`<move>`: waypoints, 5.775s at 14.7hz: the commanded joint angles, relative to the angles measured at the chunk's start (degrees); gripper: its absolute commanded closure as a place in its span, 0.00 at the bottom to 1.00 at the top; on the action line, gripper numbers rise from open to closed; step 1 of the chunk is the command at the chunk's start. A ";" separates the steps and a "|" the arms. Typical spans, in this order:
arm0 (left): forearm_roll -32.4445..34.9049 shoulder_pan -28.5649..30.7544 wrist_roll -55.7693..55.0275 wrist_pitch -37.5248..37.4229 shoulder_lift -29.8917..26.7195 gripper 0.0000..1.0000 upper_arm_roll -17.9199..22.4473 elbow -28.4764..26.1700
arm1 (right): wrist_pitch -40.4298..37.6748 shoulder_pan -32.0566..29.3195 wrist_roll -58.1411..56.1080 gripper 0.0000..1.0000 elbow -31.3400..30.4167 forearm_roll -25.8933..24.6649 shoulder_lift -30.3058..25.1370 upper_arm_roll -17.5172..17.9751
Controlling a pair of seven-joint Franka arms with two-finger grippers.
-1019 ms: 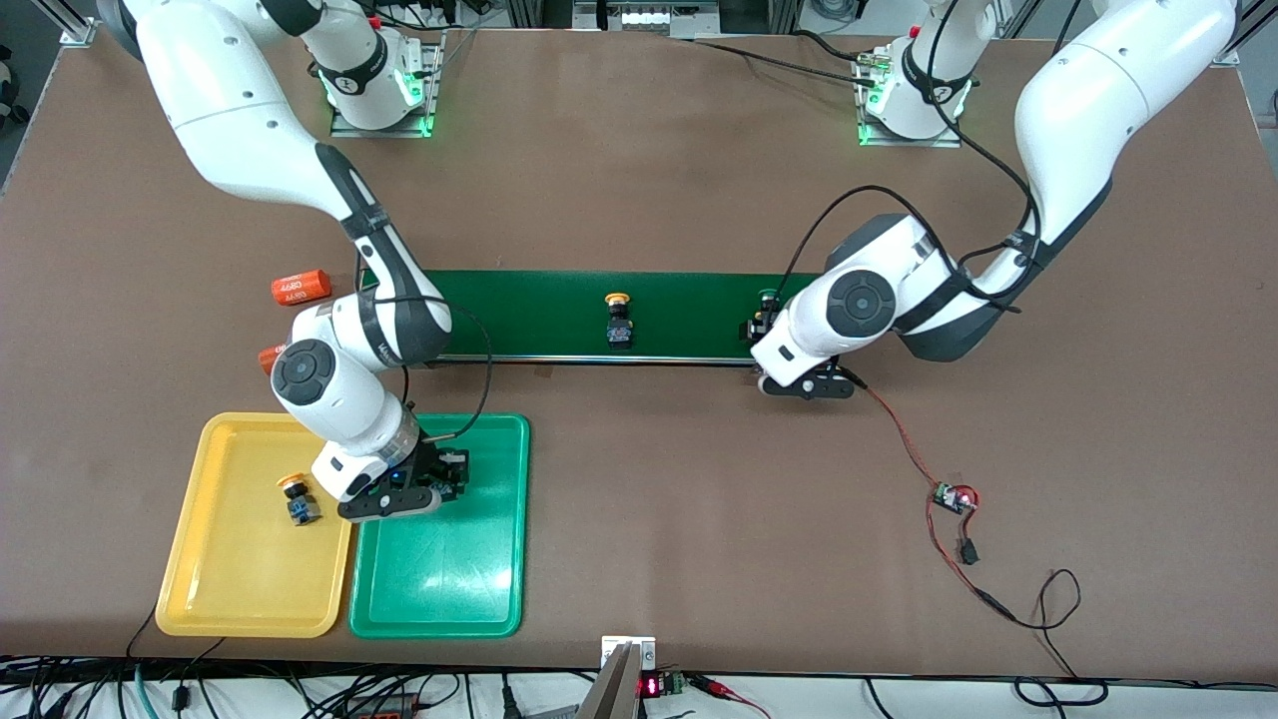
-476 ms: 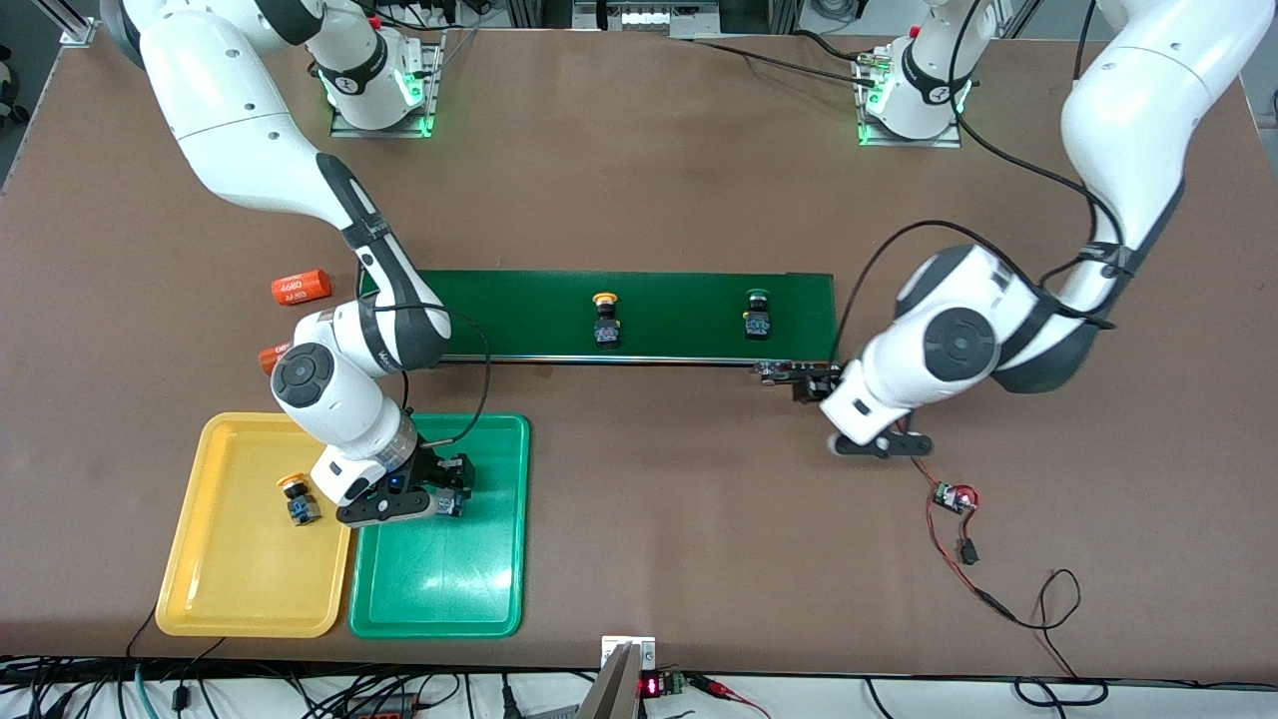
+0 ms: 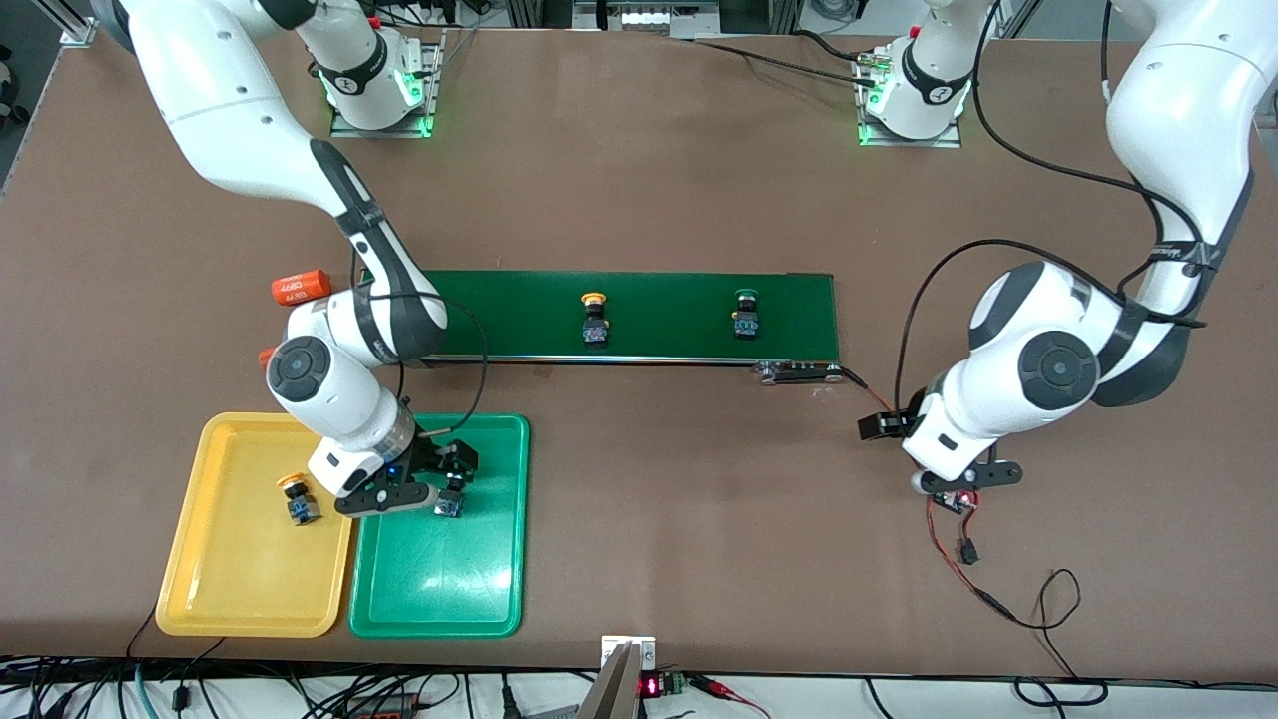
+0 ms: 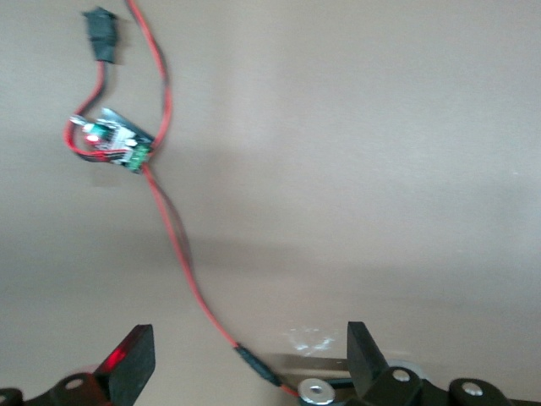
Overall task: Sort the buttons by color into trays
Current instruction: 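Return the right gripper to the belt while the left gripper retracts, then lower the right gripper and grasp the next orange-capped button on the belt, then carry the orange-capped button with the right gripper into the yellow tray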
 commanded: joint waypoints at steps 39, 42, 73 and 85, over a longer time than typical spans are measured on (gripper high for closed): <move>-31.58 -18.65 34.56 -15.67 -44.49 0.00 44.01 -4.57 | -9.17 10.91 17.79 0.00 -37.08 3.50 -33.60 1.21; -31.58 -18.57 34.55 -19.88 -44.14 0.00 44.62 -2.29 | -6.09 10.82 17.79 0.00 -36.73 3.50 -31.40 1.21; -32.99 -16.02 34.82 -18.84 -44.49 0.00 43.84 -4.65 | -20.48 -2.52 -4.67 0.95 -13.72 2.62 -22.43 0.60; -32.81 -16.10 34.90 -17.70 -44.23 0.00 43.84 -4.74 | -5.14 -14.93 -25.97 0.93 2.03 2.71 0.06 -0.01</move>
